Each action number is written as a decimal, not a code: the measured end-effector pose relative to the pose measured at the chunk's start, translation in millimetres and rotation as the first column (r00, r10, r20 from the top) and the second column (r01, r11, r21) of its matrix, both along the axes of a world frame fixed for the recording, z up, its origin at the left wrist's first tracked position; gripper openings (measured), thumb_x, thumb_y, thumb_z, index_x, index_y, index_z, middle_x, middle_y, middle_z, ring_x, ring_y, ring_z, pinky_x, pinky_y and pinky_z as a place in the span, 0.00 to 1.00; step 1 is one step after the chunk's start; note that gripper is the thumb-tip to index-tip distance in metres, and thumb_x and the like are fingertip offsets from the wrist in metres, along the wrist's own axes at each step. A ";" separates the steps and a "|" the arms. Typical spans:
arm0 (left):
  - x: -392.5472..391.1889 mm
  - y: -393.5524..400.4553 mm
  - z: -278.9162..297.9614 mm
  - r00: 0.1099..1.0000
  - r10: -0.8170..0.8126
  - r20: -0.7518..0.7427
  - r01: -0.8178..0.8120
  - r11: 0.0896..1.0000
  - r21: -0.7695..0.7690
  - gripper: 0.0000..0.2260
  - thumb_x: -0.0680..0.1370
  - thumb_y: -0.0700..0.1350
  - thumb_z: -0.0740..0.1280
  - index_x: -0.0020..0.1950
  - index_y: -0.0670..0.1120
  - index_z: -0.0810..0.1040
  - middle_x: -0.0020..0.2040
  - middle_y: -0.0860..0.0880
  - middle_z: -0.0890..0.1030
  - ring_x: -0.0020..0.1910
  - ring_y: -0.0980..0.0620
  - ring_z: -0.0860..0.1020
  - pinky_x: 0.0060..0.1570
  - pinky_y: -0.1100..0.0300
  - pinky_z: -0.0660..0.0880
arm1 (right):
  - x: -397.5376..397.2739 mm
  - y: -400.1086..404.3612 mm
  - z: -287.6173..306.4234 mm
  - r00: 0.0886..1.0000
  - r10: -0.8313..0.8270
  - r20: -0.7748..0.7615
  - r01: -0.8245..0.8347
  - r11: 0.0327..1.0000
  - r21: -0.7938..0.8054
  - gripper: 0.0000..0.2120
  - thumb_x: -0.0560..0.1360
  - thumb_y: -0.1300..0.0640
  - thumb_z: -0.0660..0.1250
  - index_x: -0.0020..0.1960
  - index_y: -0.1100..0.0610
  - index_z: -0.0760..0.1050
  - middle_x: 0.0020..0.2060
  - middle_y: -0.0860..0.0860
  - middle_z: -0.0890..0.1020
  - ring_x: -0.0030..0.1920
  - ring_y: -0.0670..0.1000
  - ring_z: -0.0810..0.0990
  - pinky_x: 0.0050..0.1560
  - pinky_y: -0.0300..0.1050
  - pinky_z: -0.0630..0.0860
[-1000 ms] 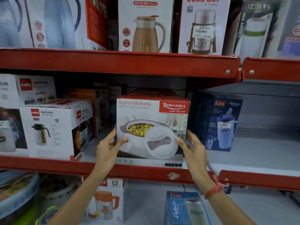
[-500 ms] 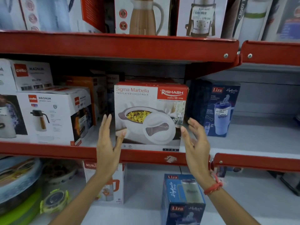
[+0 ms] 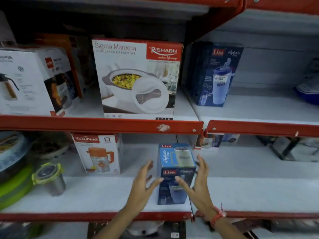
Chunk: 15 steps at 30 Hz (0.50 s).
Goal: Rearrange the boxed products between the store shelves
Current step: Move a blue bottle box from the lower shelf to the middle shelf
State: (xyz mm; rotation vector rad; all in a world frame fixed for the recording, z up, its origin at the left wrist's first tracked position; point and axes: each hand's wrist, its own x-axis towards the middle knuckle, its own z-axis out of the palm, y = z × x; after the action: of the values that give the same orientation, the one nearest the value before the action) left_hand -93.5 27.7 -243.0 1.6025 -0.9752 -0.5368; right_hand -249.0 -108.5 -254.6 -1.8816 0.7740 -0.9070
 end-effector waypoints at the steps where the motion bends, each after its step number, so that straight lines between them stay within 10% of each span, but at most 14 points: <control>1: -4.5 -4.5 -8.4 0.999 -0.028 -0.023 0.029 0.999 0.042 0.30 0.74 0.48 0.70 0.70 0.59 0.59 0.74 0.51 0.67 0.70 0.59 0.69 0.64 0.68 0.71 | -2.5 -0.7 -9.0 0.998 0.051 -0.042 -0.048 0.997 0.067 0.46 0.69 0.43 0.73 0.77 0.47 0.49 0.72 0.43 0.61 0.71 0.41 0.66 0.70 0.36 0.67; 5: -15.3 -16.9 -21.3 0.998 -0.044 -0.052 0.050 0.991 0.121 0.36 0.68 0.66 0.66 0.72 0.56 0.59 0.65 0.56 0.74 0.63 0.50 0.77 0.56 0.71 0.76 | -4.8 -0.1 -24.6 0.984 0.086 -0.154 -0.060 0.984 0.165 0.26 0.70 0.46 0.71 0.63 0.37 0.62 0.59 0.40 0.78 0.58 0.37 0.79 0.61 0.41 0.78; 11: -20.4 6.3 8.5 1.000 -0.013 0.021 0.011 0.997 0.079 0.26 0.72 0.51 0.68 0.68 0.63 0.63 0.54 0.69 0.79 0.53 0.71 0.79 0.54 0.57 0.79 | -22.0 10.3 13.4 0.980 0.141 -0.140 -0.117 0.979 0.164 0.26 0.74 0.47 0.67 0.70 0.45 0.64 0.53 0.36 0.81 0.53 0.36 0.81 0.47 0.29 0.77; 15: -28.1 37.8 45.1 0.998 -0.007 -0.058 0.010 0.999 0.043 0.29 0.71 0.51 0.69 0.72 0.55 0.68 0.59 0.60 0.83 0.59 0.58 0.81 0.54 0.53 0.81 | -38.9 26.5 53.1 0.963 0.229 -0.143 -0.213 0.970 0.117 0.30 0.71 0.43 0.65 0.71 0.41 0.61 0.55 0.33 0.80 0.55 0.38 0.81 0.47 0.30 0.78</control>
State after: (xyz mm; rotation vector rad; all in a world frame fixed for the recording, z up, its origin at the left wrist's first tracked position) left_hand -121.6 65.5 -197.9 1.6134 -0.9327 -0.6109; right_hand -287.8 -81.9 -201.5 -1.9200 0.6720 -0.5764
